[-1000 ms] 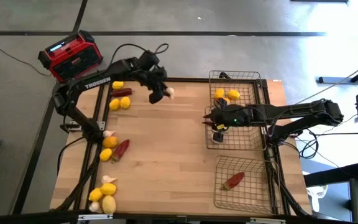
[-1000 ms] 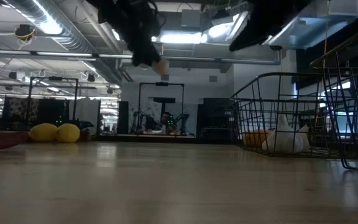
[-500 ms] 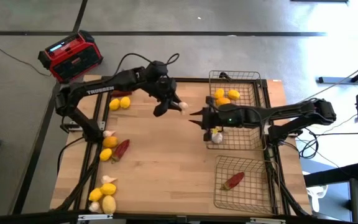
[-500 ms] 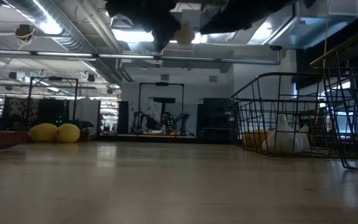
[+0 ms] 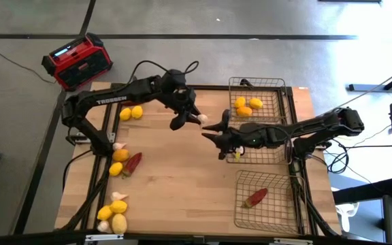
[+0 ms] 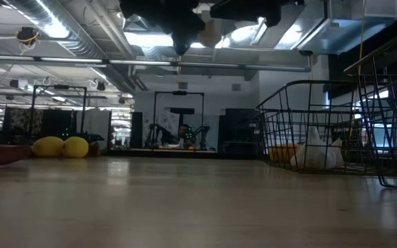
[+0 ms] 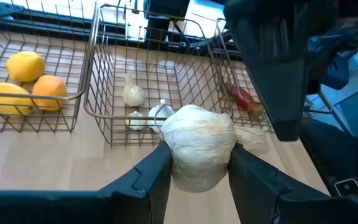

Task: Sort produce into baskets
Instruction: Put the white garlic into the middle wire basket

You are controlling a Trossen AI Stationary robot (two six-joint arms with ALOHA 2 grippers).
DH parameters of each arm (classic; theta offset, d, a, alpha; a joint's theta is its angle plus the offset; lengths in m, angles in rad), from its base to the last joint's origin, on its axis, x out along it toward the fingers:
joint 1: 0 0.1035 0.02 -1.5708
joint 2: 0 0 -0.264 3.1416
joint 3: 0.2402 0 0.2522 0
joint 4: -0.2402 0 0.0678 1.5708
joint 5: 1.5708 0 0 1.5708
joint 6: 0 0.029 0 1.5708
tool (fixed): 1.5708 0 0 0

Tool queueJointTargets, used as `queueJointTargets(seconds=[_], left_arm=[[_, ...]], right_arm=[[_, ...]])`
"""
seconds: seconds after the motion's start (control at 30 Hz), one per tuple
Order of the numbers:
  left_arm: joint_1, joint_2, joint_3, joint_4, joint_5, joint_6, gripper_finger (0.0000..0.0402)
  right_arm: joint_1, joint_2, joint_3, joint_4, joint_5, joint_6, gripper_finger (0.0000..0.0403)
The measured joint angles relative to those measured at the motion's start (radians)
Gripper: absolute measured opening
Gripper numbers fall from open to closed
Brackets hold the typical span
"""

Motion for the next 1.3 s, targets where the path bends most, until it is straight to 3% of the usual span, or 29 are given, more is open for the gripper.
queueJointTargets(seconds=[0.17,0.53,0.8,1.1,1.3], left_arm=[[-0.001,0.009,0.000,0.003,0.001,-0.029,0.0139],[-0.023,0.020,0.000,0.041,0.003,-0.180,0.0139],[-0.046,0.020,0.000,0.044,0.030,-0.184,0.0139],[-0.045,0.020,0.000,0.044,0.028,-0.178,0.0139],[-0.049,0.020,0.000,0.049,-0.004,-0.179,0.0141]], right_arm=[[0.002,0.000,0.000,-0.014,-0.002,-0.091,0.0108],[0.001,0.011,-0.001,-0.017,-0.028,-0.104,0.0108],[0.003,0.017,-0.001,-0.006,-0.009,-0.104,0.0106],[0.002,0.017,0.000,-0.009,0.030,-0.106,0.0012],[0.002,0.017,0.000,-0.014,0.041,-0.106,0.0019]])
